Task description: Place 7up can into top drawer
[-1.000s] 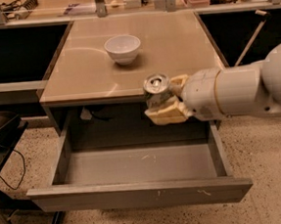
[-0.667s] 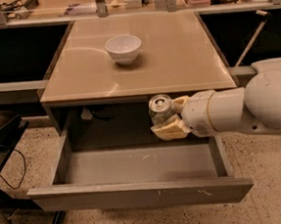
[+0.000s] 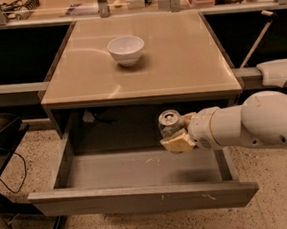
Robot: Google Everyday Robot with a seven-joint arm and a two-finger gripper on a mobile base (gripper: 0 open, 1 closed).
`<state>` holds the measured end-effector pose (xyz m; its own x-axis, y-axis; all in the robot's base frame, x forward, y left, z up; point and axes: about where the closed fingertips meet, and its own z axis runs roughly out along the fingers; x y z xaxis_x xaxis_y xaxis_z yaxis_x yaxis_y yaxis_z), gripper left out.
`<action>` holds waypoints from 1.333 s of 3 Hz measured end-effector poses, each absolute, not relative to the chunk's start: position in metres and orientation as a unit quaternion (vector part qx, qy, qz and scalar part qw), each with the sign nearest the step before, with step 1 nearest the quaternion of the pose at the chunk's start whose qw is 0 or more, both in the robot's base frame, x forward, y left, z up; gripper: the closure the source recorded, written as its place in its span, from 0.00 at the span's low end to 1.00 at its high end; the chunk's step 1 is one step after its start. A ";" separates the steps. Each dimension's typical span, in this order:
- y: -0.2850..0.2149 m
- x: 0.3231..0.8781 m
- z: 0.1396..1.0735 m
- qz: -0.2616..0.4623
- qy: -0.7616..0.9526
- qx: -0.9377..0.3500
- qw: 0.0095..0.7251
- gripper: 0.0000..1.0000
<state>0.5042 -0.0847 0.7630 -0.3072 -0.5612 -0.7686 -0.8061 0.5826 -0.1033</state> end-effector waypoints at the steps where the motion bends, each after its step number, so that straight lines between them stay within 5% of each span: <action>1: -0.085 0.504 0.763 0.153 0.794 -0.431 0.401 1.00; 4: -0.065 0.543 0.619 0.170 0.828 -0.400 0.355 1.00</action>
Offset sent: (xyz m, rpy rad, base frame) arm 0.0369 0.0082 -0.1711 0.0517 0.1737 -0.0820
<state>0.5431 -0.0647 0.6190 -0.4283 -0.5409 -0.7239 -0.7824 0.6227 -0.0024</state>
